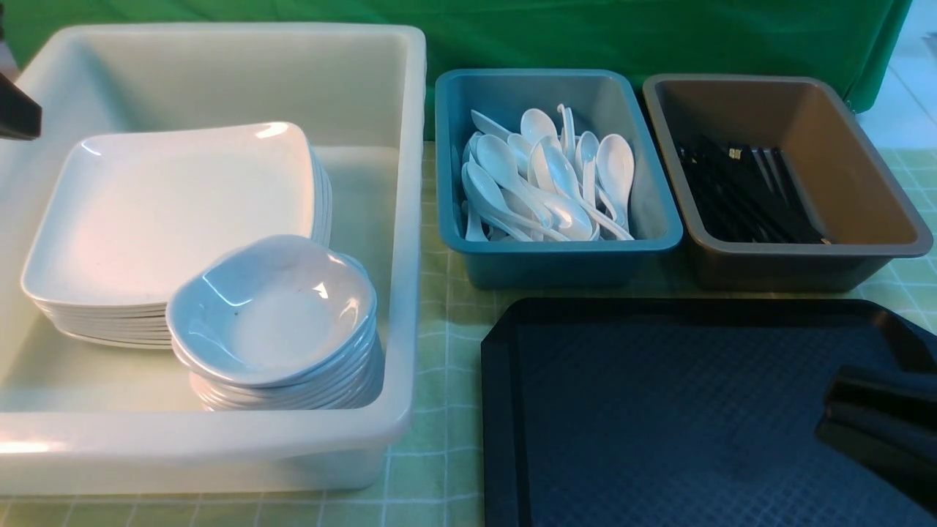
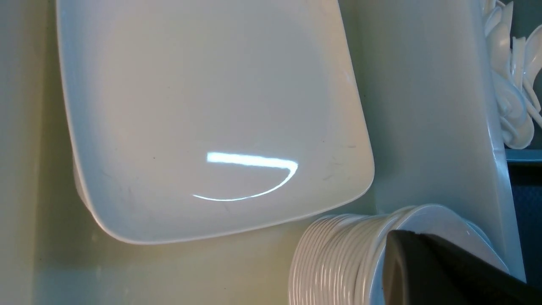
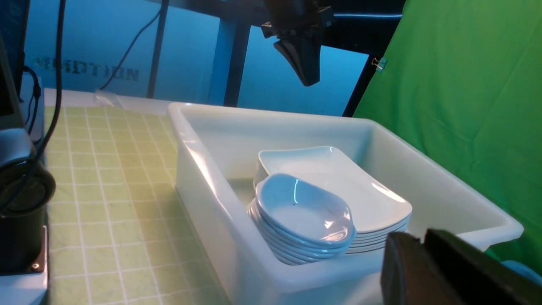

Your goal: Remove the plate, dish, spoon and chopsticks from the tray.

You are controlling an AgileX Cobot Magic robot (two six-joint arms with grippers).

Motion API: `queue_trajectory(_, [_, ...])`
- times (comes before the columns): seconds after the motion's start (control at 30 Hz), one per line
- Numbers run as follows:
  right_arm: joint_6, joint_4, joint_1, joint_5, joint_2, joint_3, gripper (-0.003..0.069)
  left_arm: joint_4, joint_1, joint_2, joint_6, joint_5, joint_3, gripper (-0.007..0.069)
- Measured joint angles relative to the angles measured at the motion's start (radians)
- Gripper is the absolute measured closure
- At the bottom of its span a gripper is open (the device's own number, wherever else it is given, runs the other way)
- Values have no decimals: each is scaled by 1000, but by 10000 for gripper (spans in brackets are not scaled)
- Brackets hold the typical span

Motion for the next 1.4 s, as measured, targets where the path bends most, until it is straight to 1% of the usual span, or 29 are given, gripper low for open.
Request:
queue_trajectory(0.1, [0,0,0,0,0,0,599,0,0,0,-8,0,0,633])
queue_trajectory(0.23, [0,0,0,0,-1,0,590,0,0,0,-67,1,0,633])
queue_trajectory(0.37, [0,0,-1,0,-19,1,577,0,0,0,-86,1,0,633])
queue_trajectory(0.43, [0,23,-25,0,-35,1,571,0,0,0,-87,1,0,633])
queue_trajectory(0.53, [1,78,-117,-8,-61,10,564,0,0,0,-88,1,0,633])
queue_trajectory(0.67, [1,101,-287,-57,-122,91,548,3,0,0,-97,1,0,633])
queue_trajectory(0.8, [1,109,-507,-73,-246,252,535,3,0,0,-97,3,0,633])
queue_trajectory(0.83, [1,110,-541,-73,-273,285,534,4,0,0,-97,5,0,633])
queue_trajectory(0.87, [1,111,-618,-73,-311,333,532,6,0,0,-97,7,0,633])
queue_trajectory(0.9, [1,111,-618,-73,-317,340,531,7,0,0,-96,8,0,633])
queue_trajectory(0.93, [1,112,-692,-72,-353,385,529,10,0,0,-95,13,0,633])
queue_trajectory(0.97, [1,112,-722,-72,-369,406,528,11,0,0,-92,14,0,633])
queue_trajectory(1.0, [1,112,-798,-72,-407,457,524,16,0,0,-82,15,0,633])
queue_trajectory(1.07, [1,112,-880,-71,-447,513,521,19,0,0,-73,16,0,633])
queue_trajectory(1.23, [1,112,-1022,-40,-503,609,512,24,0,0,-53,16,0,633])
queue_trajectory(1.4, [1,112,-1083,-22,-535,652,501,24,0,0,-51,16,0,633])
